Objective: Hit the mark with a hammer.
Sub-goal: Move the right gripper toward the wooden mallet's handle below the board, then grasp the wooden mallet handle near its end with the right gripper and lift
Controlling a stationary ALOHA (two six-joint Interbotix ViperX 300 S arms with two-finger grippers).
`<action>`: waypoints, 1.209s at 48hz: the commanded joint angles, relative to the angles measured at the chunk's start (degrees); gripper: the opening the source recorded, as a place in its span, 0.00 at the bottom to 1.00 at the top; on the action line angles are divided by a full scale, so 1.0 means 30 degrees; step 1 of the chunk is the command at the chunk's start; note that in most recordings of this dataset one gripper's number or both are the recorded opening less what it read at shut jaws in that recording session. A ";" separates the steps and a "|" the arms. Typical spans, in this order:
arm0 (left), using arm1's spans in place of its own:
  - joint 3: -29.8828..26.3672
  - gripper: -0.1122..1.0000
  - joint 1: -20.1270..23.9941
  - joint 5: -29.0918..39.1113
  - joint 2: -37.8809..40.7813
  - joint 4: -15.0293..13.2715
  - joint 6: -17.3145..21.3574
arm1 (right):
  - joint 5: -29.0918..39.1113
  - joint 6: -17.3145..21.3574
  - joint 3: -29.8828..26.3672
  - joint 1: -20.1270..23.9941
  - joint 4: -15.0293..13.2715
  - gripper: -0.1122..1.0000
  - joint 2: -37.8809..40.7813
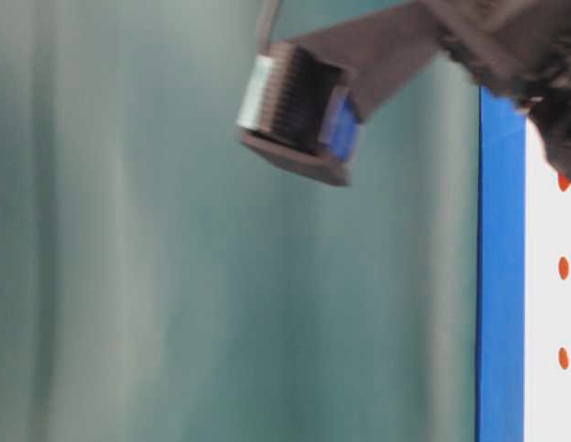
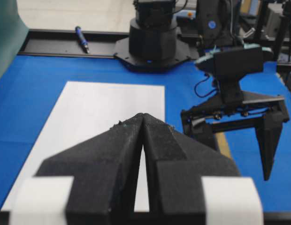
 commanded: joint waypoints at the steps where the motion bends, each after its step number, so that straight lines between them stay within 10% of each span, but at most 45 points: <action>1: -0.0234 0.10 0.0117 -0.0088 0.0146 0.0000 -0.0029 | -0.0352 -0.0059 -0.0615 0.0059 0.0352 0.87 0.0176; 24: -0.0117 0.10 0.0381 -0.0117 0.0146 0.0000 -0.0029 | -0.0674 -0.0205 -0.0762 0.0000 0.0879 0.84 0.1582; 39: -0.0088 0.10 0.0381 -0.0029 0.0146 0.0000 -0.0029 | -0.0117 -0.0967 -0.0762 -0.0059 0.0820 0.20 0.1406; 58: -0.0088 0.10 0.0381 0.0410 0.0000 0.0000 -0.0059 | 0.0352 -0.1465 -0.0059 -0.0645 0.0762 0.19 -0.2461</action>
